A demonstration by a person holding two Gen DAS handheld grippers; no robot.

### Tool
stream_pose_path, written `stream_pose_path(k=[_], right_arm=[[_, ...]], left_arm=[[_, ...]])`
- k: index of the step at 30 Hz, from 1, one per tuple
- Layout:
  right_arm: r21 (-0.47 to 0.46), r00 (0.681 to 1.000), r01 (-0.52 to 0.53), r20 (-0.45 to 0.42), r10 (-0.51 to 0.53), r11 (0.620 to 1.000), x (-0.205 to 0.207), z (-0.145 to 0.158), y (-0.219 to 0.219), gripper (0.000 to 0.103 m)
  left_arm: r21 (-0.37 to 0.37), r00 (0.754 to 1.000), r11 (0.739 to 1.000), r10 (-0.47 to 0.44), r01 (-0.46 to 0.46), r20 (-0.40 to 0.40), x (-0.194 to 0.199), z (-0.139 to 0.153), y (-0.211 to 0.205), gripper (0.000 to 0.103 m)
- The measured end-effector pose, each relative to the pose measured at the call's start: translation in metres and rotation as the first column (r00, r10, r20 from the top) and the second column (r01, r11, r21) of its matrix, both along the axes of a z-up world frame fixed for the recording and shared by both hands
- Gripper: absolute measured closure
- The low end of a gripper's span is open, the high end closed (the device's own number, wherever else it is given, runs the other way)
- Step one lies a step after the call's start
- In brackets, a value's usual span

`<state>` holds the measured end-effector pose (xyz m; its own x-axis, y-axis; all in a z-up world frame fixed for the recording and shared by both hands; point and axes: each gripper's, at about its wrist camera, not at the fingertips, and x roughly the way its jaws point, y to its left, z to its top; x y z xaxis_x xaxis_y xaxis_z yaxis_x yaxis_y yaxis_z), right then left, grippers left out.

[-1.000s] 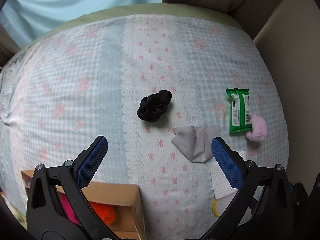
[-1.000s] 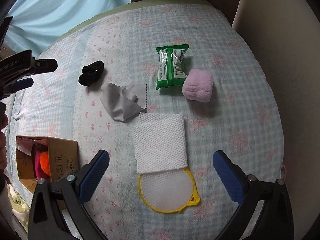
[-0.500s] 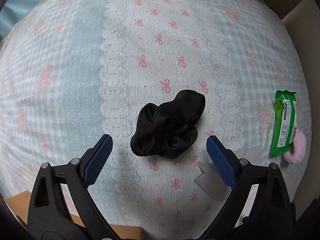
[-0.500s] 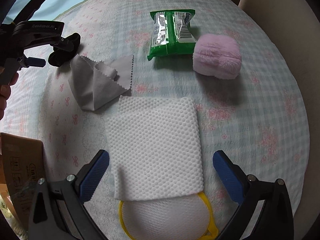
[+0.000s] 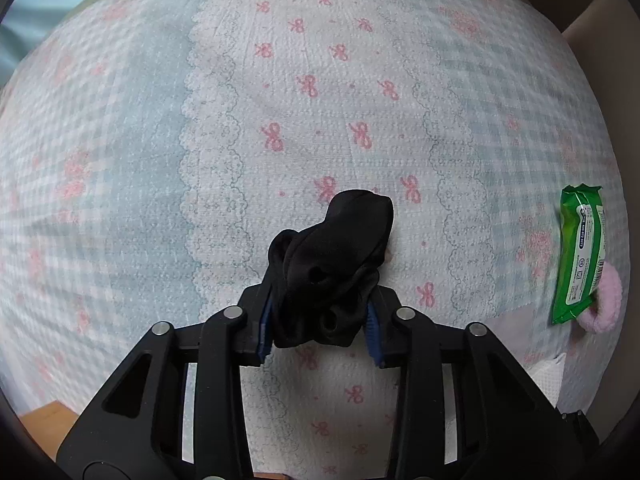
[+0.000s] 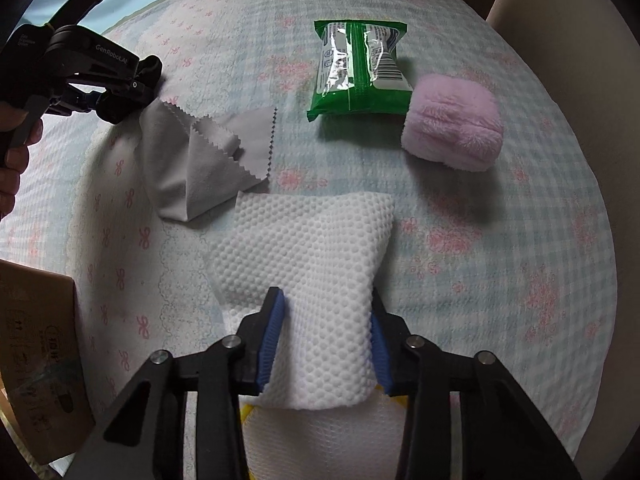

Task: Organize soft objects
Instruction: 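Lift and carry the scrunchie and white cloth over the box with both grippers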

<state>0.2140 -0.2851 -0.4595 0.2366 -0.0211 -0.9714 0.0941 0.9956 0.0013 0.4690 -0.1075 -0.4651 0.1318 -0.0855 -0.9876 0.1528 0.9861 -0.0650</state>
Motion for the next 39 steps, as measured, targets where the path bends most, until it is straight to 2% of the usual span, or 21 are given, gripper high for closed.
stream_pose_path(k=[3, 8, 16, 23, 29, 39], right_arm=[[0.002, 1.0, 0.001, 0.0, -0.001, 1.0, 0.002, 0.002, 0.0, 0.082], [0.021, 1.0, -0.009, 0.007, 0.009, 1.0, 0.009, 0.008, 0.009, 0.088], [0.069, 0.999, 0.024, 0.036, -0.026, 0.997, 0.012, 0.029, 0.006, 0.09], [0.094, 0.995, 0.064, 0.072, -0.071, 0.993, -0.002, 0.048, -0.013, 0.091], [0.101, 0.987, 0.079, 0.129, -0.092, 0.992, -0.012, 0.09, -0.016, 0.091], [0.089, 0.966, 0.051, 0.248, -0.072, 0.995, -0.033, 0.186, -0.017, 0.091]], left_arm=[[-0.016, 1.0, 1.0, -0.008, 0.008, 0.007, 0.003, 0.004, -0.001, 0.085], [-0.022, 1.0, 0.999, -0.022, 0.022, 0.015, -0.003, 0.008, -0.002, 0.087], [-0.033, 0.999, 0.999, -0.022, 0.023, 0.031, -0.027, 0.031, -0.004, 0.087], [-0.05, 0.997, 0.998, -0.038, 0.041, 0.068, -0.062, 0.079, -0.01, 0.087], [-0.063, 0.994, 0.997, -0.046, 0.053, 0.103, -0.087, 0.117, -0.024, 0.087], [-0.1, 0.983, 0.994, -0.018, 0.037, 0.184, -0.163, 0.209, -0.025, 0.087]])
